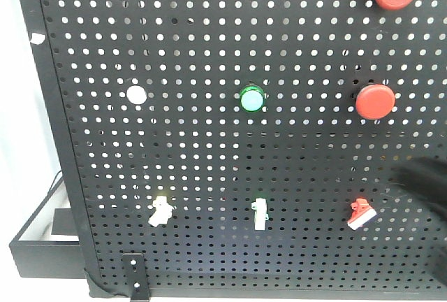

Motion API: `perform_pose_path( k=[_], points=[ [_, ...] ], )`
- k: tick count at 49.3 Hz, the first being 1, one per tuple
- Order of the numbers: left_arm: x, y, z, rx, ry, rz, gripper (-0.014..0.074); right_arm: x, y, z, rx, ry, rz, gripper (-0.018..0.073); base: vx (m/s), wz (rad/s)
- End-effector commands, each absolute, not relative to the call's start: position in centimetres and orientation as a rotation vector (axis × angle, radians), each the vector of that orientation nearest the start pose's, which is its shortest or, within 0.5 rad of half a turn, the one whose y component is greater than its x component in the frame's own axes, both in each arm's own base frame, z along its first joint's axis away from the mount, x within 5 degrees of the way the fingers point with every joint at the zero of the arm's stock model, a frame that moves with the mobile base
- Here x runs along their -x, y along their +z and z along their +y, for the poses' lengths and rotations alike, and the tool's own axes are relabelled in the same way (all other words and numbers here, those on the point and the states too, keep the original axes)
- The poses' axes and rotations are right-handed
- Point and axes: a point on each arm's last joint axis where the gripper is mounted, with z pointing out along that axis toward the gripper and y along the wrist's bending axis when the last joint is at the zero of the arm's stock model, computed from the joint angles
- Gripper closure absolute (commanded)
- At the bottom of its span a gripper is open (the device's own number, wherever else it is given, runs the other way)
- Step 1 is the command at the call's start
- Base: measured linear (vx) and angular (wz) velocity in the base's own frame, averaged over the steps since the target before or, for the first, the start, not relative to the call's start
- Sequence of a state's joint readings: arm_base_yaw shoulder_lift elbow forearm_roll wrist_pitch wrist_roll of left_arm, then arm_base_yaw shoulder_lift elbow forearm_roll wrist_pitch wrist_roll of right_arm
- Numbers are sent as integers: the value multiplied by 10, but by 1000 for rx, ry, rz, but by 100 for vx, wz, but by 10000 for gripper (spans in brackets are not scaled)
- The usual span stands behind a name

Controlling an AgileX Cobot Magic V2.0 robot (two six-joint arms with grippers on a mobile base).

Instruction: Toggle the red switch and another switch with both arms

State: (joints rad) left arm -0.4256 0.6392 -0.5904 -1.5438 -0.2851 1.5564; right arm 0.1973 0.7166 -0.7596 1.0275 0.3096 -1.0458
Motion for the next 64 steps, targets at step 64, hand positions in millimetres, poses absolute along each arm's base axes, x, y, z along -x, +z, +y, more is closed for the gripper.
perform_pose_path(
  k=[64],
  points=[
    [-126, 342, -30, -189, -48, 1544, 603, -105, 372, 36, 287, 264, 1490, 566, 0, 0]
  ],
)
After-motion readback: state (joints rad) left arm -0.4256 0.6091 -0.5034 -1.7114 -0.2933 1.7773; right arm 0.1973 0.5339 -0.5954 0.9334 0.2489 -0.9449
